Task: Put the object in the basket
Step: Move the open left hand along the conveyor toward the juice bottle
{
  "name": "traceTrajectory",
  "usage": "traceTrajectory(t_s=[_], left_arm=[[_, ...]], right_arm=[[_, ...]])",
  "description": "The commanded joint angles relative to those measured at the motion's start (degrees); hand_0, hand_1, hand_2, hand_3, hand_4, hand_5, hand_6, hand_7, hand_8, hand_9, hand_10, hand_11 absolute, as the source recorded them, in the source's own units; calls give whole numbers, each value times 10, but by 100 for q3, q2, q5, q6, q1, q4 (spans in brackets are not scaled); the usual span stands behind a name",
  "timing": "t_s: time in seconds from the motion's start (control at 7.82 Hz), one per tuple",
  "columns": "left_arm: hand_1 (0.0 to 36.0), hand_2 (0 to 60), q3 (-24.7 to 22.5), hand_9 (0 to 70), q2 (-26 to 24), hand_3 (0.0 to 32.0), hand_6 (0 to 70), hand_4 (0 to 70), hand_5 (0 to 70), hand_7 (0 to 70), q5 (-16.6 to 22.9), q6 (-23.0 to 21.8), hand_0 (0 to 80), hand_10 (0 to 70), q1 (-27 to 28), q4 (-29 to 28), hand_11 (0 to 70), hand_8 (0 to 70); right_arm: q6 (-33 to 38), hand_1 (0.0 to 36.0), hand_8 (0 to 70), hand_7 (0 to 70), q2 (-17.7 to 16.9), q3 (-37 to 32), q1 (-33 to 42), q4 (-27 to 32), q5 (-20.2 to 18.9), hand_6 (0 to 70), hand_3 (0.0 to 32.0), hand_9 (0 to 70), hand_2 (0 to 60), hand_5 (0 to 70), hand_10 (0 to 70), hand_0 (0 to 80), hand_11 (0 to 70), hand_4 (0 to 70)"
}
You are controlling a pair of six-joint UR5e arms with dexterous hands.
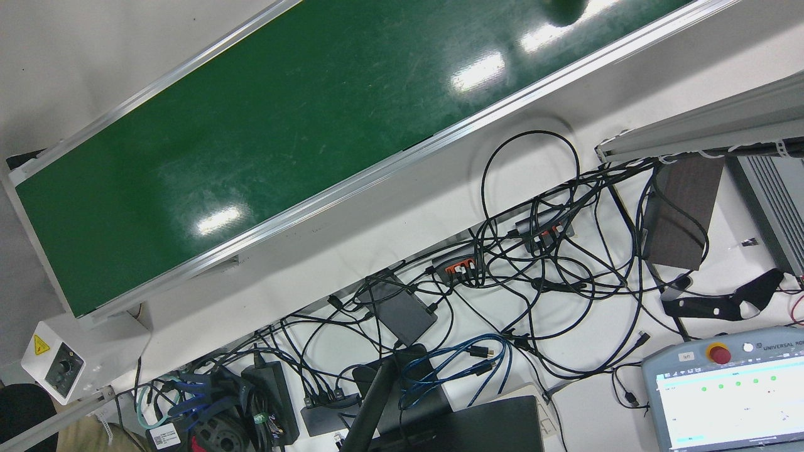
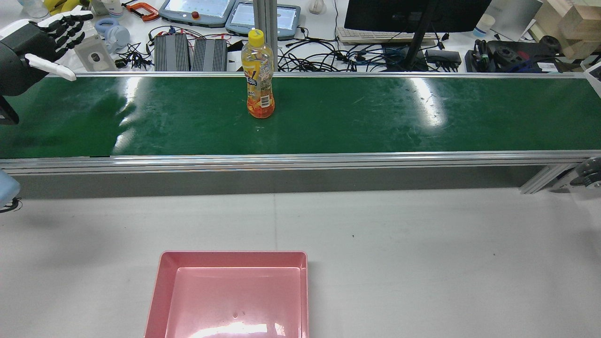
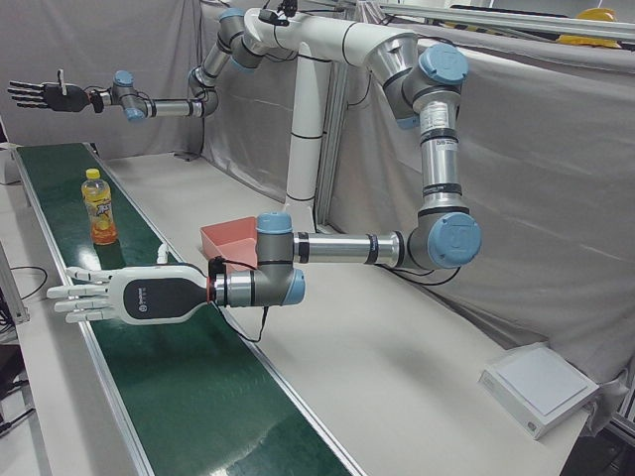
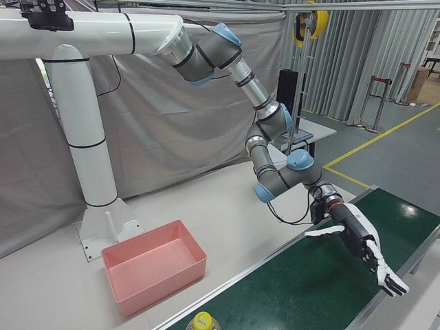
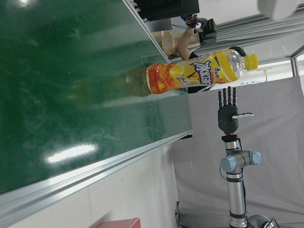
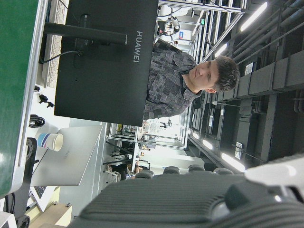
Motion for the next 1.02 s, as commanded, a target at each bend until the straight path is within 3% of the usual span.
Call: traceTrajectory(t_s=[0.0, 0.26, 0.51, 0.9], left_arm=[[124, 0, 9, 9, -343, 0, 0, 100, 185, 4, -1, 111, 582, 18, 456, 156, 45, 11], [120, 0, 44, 10, -475, 0, 0, 86, 167, 5, -10, 111, 568, 18, 502, 43, 44, 10], [109, 0, 281, 5, -475, 0, 0, 73, 153, 6, -54, 58, 548, 22, 502, -440, 48, 7], [97, 0, 237, 0, -510, 0, 0, 76, 137, 8, -19, 49, 536, 27, 502, -144, 55, 0]], right_arm=[[0, 0, 0, 0, 0, 0, 0, 0, 0, 0, 0, 0, 0, 0, 0, 0, 0, 0], [0, 0, 0, 0, 0, 0, 0, 0, 0, 0, 0, 0, 0, 0, 0, 0, 0, 0], [0, 0, 0, 0, 0, 0, 0, 0, 0, 0, 0, 0, 0, 0, 0, 0, 0, 0], [0, 0, 0, 0, 0, 0, 0, 0, 0, 0, 0, 0, 0, 0, 0, 0, 0, 0]])
